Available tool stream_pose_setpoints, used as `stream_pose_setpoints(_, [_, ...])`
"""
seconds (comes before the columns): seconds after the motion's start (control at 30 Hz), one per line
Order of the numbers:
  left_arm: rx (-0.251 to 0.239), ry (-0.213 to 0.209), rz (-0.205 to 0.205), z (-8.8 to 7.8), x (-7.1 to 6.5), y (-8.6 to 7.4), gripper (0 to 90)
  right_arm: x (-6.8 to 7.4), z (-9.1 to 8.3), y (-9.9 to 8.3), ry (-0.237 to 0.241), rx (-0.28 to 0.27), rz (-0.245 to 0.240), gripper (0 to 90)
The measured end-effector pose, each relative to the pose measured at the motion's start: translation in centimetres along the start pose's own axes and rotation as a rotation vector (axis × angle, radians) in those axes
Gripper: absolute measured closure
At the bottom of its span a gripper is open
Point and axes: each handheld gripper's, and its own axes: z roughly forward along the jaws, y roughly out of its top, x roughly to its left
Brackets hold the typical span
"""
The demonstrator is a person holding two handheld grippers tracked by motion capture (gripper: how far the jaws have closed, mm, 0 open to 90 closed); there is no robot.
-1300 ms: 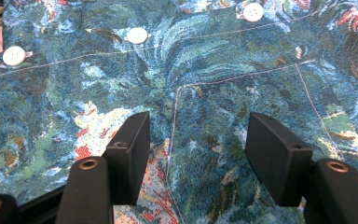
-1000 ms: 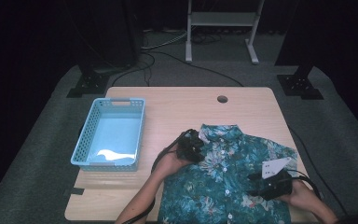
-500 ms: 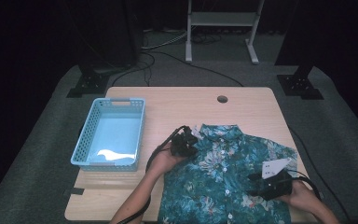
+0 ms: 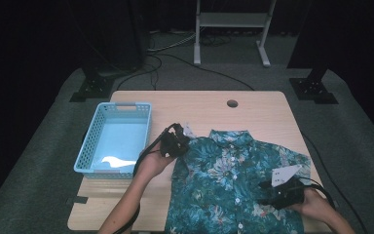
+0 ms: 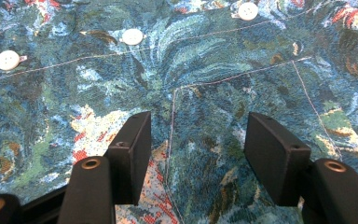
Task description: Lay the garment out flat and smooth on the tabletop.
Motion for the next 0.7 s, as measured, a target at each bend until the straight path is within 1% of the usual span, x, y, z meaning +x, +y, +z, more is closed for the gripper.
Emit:
stream_pose_setpoints(0.13, [0.002, 0.035, -0.019, -1.2, 0.8, -0.8, 88.7, 0.0, 0.0, 0.2, 0.000, 0.015, -0.002, 40.8])
stream_pose_setpoints(0.23, [-0.010, 0.049, -0.040, -1.9, 1.4, -1.4, 88.3, 0.0, 0.0, 0.3, -0.002, 0.020, -0.002, 40.2])
stream_pose_setpoints(0.27, [-0.014, 0.059, -0.048, -2.1, 1.6, -1.5, 86.7, 0.0, 0.0, 0.3, -0.003, 0.020, -0.001, 40.0])
stream_pose_setpoints(0.33, [-0.025, 0.071, -0.071, -2.5, 1.9, -1.8, 77.8, 0.0, 0.0, 0.3, -0.004, 0.022, 0.001, 39.5])
stream_pose_setpoints(0.4, [-0.035, 0.073, -0.086, -2.8, 2.1, -2.0, 72.2, 0.1, 0.0, 0.3, -0.007, 0.024, 0.007, 38.7])
stream_pose_setpoints(0.47, [-0.042, 0.066, -0.091, -2.9, 2.1, -2.1, 68.1, 0.1, 0.0, 0.2, -0.011, 0.020, 0.010, 37.9])
stream_pose_setpoints(0.6, [-0.055, 0.058, -0.085, -2.9, 1.7, -2.1, 64.5, 0.2, 0.0, 0.1, -0.017, 0.011, 0.017, 36.6])
stream_pose_setpoints(0.7, [-0.057, 0.039, -0.077, -2.6, 1.3, -2.1, 63.7, 0.3, 0.1, 0.1, -0.020, 0.011, 0.023, 35.9])
